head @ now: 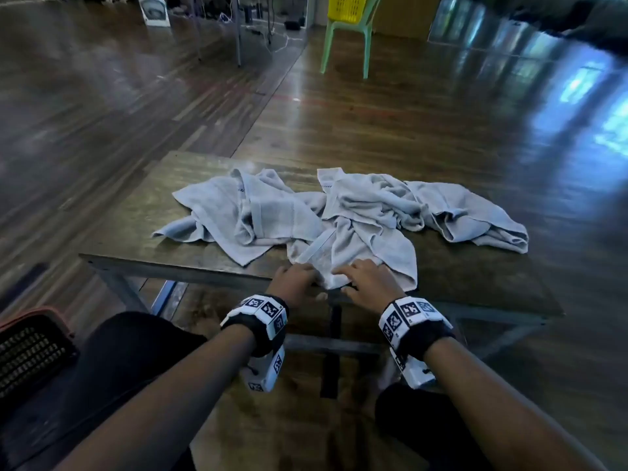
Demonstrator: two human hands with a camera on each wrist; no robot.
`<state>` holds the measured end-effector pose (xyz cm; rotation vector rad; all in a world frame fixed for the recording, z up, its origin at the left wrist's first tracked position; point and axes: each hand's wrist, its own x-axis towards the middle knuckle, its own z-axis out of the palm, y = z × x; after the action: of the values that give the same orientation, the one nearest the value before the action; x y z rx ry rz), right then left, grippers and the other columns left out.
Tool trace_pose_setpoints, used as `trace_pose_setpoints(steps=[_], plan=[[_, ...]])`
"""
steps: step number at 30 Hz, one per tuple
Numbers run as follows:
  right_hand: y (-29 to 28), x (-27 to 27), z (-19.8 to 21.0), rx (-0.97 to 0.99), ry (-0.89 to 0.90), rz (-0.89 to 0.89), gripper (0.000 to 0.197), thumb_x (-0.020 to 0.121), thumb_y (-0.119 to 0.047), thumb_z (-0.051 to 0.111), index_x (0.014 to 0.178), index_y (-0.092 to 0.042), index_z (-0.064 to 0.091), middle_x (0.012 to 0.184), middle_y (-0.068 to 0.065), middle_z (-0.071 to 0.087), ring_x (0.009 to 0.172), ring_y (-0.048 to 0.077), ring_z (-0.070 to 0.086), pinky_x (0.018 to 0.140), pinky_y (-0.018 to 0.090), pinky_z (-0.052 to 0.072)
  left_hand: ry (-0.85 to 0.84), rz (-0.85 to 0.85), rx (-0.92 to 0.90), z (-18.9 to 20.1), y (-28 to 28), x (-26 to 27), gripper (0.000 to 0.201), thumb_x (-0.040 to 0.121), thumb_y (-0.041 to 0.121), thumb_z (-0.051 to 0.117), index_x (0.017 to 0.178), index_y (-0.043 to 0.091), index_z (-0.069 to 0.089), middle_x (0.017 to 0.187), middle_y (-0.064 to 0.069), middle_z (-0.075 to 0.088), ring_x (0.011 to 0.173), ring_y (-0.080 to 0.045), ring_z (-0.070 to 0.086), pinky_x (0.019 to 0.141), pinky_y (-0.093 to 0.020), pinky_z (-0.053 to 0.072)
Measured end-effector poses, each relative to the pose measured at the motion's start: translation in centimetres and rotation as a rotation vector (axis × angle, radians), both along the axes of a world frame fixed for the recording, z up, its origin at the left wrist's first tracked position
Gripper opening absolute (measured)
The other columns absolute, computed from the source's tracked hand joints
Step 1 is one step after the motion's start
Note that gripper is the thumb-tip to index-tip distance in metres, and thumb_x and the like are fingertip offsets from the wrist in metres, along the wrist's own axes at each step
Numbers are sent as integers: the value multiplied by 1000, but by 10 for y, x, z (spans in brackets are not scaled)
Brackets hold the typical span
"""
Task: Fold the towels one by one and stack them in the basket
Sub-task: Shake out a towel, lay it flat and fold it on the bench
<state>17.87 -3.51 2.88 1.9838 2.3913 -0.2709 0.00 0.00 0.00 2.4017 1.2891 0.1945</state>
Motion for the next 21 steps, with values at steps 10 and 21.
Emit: trace_pose_setpoints(steps=[10,21], plan=[[17,6,-26,128,-81,23,18,92,-32,49,106,-27,59,111,-1,58,106,22,54,89,39,33,-122,86,251,-34,10,13,17,73,25,70,87,17,66,100,-3,64,101,-30,56,82,-40,37],[7,27,35,245,17,-27,22,90,-38,53,107,-26,58,104,-5,63,105,17,56,86,36,32,-252,28,372,44,17,4,10,84,34,58,88,25,62,93,10,66,98,-17,55,85,-30,24]])
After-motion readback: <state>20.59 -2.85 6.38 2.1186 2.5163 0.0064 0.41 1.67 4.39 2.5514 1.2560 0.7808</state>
